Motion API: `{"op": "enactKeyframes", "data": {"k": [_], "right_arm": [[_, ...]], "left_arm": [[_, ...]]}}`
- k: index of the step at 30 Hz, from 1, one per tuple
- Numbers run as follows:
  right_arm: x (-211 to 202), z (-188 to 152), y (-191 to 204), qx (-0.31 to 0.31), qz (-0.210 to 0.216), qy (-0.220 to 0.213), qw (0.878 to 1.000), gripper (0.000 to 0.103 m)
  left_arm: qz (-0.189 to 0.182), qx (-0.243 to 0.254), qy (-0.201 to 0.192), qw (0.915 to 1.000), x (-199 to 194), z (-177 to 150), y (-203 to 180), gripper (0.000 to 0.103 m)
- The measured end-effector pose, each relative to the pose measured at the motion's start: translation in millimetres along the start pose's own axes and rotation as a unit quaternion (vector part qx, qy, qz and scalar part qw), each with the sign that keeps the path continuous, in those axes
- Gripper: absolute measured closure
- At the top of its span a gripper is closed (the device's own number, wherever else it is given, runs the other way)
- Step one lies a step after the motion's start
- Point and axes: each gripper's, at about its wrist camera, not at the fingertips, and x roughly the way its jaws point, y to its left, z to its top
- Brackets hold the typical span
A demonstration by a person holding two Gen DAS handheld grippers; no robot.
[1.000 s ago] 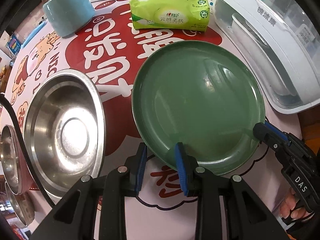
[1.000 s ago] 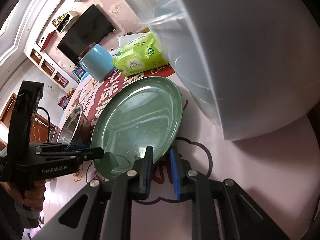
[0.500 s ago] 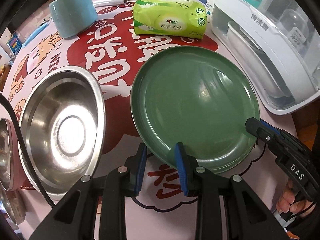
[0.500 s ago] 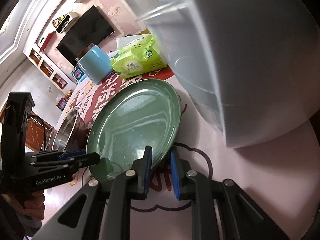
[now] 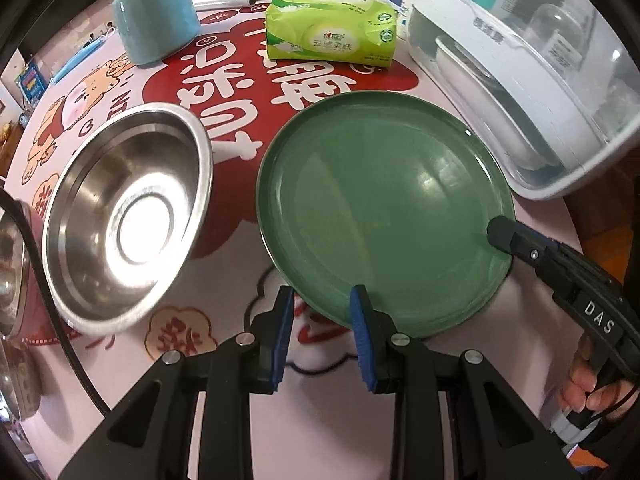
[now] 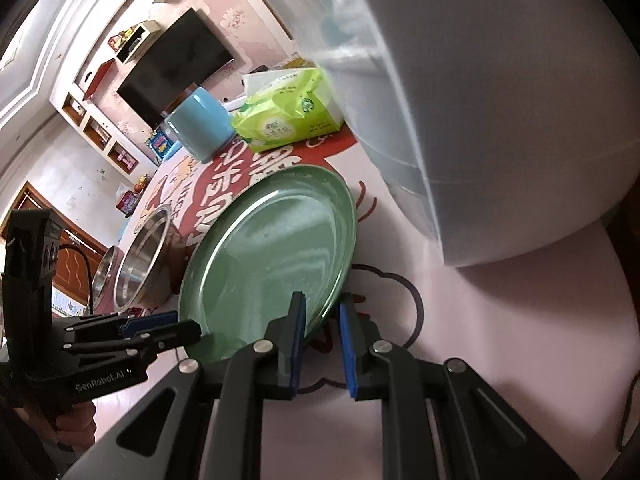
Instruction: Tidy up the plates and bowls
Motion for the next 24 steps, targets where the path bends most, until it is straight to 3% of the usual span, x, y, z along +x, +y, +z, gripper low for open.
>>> {"op": "enactKeyframes", "data": {"k": [4, 7, 24], "right_arm": [[-8, -5, 6, -0.012, 0.014, 0.002, 1.0, 0.088], [-9, -9, 9, -0.008, 0.018, 0.01, 1.0, 0.089], [-18, -26, 0, 0.008, 0.016, 0.038, 0.999, 0.092]], "left_arm": [[-0.03, 0.003, -0.008, 0.9995, -12, -10, -9, 0.078], [-0.011, 0.009, 0.004, 0.9999, -10, -17, -19, 0.078], [-0.028, -0.088, 0.007, 0.9957, -21, -53, 20, 0.075]]}}
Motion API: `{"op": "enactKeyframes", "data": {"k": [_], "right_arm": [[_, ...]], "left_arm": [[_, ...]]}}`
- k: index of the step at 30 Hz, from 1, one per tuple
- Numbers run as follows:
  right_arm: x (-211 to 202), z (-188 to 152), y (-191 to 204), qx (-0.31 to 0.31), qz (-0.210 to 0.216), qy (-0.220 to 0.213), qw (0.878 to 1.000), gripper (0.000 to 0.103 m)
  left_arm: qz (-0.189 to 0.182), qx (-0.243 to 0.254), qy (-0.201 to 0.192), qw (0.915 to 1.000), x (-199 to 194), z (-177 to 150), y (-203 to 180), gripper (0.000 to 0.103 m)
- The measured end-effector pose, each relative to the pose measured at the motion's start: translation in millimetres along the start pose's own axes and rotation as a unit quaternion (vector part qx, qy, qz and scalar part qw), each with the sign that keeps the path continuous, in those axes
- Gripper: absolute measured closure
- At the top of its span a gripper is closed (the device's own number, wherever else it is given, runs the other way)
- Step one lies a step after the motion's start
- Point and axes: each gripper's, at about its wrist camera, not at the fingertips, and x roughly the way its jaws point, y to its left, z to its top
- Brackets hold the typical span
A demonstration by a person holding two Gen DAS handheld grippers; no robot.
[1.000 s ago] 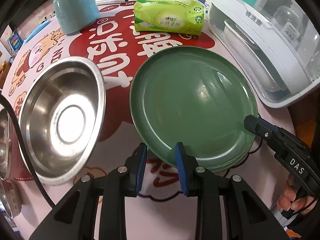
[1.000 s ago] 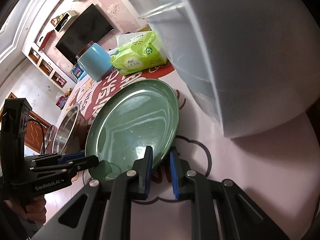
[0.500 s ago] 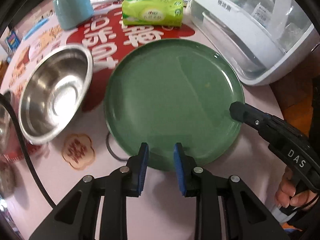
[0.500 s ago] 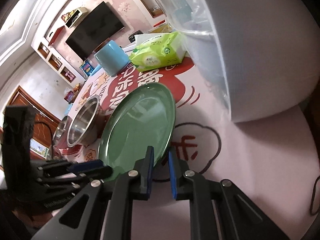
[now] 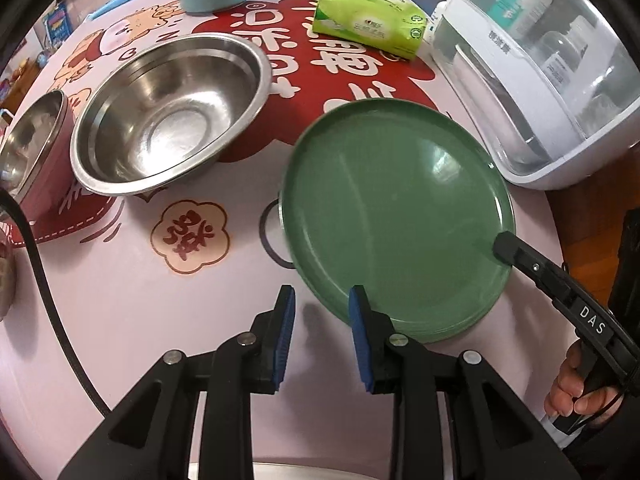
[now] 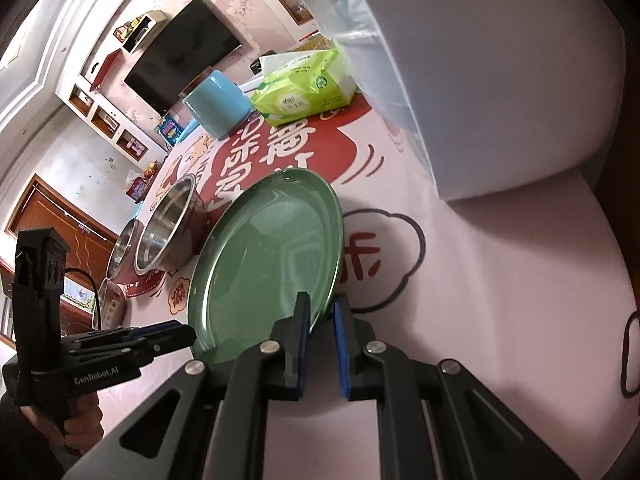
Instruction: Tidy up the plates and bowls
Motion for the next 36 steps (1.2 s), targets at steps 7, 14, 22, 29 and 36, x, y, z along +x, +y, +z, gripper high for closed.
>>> {"op": "enactKeyframes", "data": {"k": [7, 14, 22, 29, 36], "right_arm": [[3, -2, -4, 0.0, 0.005, 0.017, 1.0, 0.092], [7, -4, -11, 0.007, 0.011, 0.035, 0.999, 0.092], [8, -2, -14, 0.005, 0.019, 0.041, 0.999, 0.092], [6, -1, -15, -0.003, 0.022, 0.046, 0.999, 0.092], [0, -2, -12, -0.011, 0.019, 0.046, 0.999, 0.092]], "left_arm": [[-0.006, -0.016, -0.002, 0.9999, 9, 7, 4, 0.074], [-0.011, -0.025, 0.001, 0.9996, 20, 16, 3, 0.073], [-0.016, -0.027, -0.008, 0.9995, 28, 27, 1, 0.073], [-0.019, -0.027, -0.018, 0.9993, 28, 26, 2, 0.073], [-0.02, -0.026, -0.017, 0.9993, 20, 17, 1, 0.073]]}}
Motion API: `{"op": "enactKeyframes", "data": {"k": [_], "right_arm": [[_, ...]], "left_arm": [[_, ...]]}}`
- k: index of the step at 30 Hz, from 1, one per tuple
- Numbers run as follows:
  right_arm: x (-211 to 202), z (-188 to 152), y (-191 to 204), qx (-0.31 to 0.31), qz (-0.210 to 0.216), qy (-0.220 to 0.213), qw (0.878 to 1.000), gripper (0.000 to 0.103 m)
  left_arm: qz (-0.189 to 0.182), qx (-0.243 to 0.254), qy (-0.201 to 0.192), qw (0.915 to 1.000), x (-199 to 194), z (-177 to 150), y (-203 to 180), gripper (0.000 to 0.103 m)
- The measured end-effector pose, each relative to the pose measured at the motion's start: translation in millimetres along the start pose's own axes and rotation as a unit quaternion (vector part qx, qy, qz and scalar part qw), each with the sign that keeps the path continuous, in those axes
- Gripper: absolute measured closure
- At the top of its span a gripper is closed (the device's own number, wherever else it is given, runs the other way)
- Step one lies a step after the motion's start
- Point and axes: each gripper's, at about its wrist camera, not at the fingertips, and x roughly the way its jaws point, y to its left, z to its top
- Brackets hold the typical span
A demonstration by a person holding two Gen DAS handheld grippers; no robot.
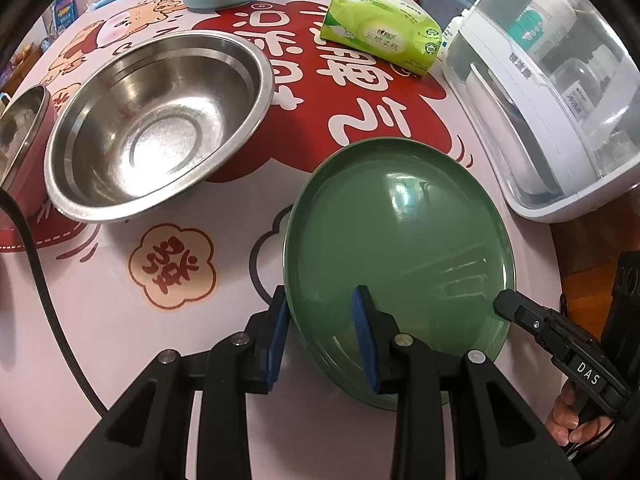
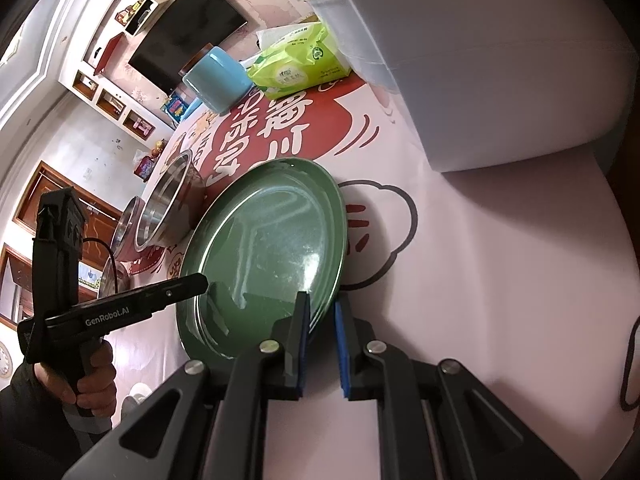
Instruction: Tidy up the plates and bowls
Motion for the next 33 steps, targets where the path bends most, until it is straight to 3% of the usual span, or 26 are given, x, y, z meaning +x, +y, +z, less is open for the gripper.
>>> {"op": "enactKeyframes", "data": {"k": [14, 33], "right_arm": [[-38, -25, 18, -0.055, 0.003, -0.018, 0.998, 0.091], [-85, -85, 62, -0.141, -0.002, -0.026, 0.99, 0.091]], "left_arm": [[-0.012, 0.007, -0.021, 0.9997, -44, -41, -12, 0.073], [-0.014, -0.019, -0.061, 0.9979, -115, -130, -9, 0.073]]}}
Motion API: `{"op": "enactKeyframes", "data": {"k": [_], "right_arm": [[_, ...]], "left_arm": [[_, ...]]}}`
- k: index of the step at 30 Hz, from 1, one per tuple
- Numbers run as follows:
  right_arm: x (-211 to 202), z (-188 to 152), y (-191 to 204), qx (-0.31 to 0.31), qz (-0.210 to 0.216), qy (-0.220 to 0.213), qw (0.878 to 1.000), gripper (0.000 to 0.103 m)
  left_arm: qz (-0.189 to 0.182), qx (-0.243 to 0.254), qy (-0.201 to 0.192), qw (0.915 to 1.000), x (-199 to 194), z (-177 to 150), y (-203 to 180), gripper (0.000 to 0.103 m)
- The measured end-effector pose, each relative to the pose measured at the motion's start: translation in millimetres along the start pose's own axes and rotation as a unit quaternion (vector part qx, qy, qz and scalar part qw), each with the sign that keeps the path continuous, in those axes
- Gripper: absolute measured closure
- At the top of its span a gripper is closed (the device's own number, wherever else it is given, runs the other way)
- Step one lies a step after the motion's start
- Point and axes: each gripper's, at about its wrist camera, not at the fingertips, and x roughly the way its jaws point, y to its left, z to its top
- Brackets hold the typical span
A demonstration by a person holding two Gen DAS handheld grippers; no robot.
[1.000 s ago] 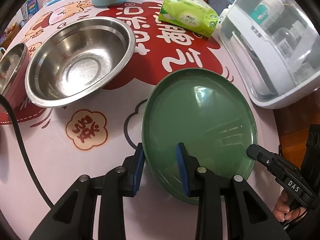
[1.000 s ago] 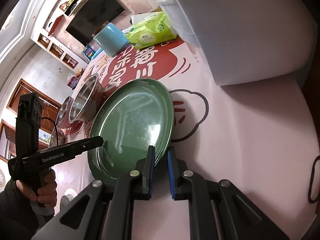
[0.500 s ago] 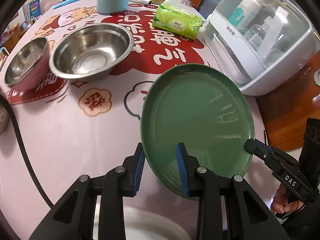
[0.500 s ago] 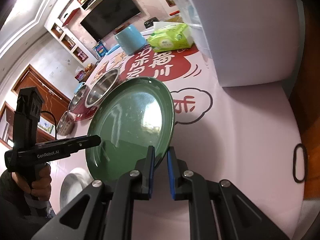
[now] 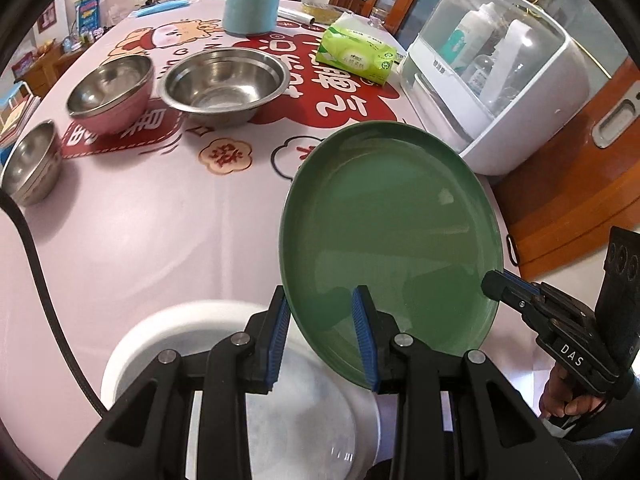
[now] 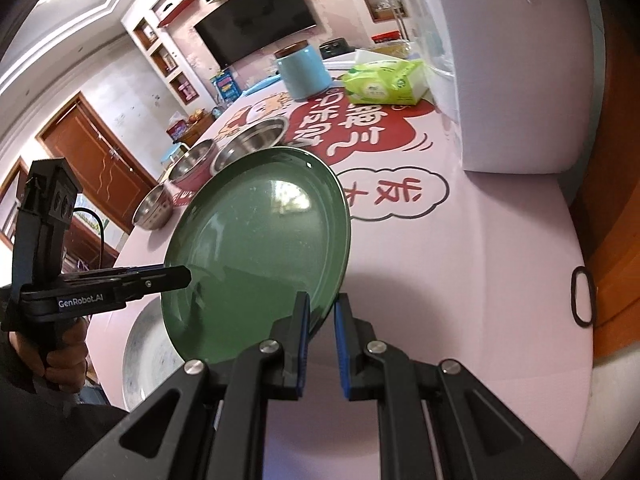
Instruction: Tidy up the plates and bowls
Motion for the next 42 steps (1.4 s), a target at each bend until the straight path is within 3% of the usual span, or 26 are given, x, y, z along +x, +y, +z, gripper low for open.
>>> {"op": "enactKeyframes", "data": {"k": [22, 34, 42], "right_arm": [[1, -38, 75, -0.087, 0.011, 0.042, 0.995, 0.09], [22, -55, 121, -0.152, 0.018, 0.088, 0.984, 0.086], [30, -66, 130, -0.174, 0.01, 0.114, 0.978, 0.085]], "left_arm": [[0.018, -0.058, -0.008, 0.9981, -50, -82, 48, 0.073], [0.043, -0.093, 0.015, 0.9946, -59, -113, 87, 0.073], [0.05, -0.104, 0.04, 0.9925, -50, -127, 97, 0.073]]}}
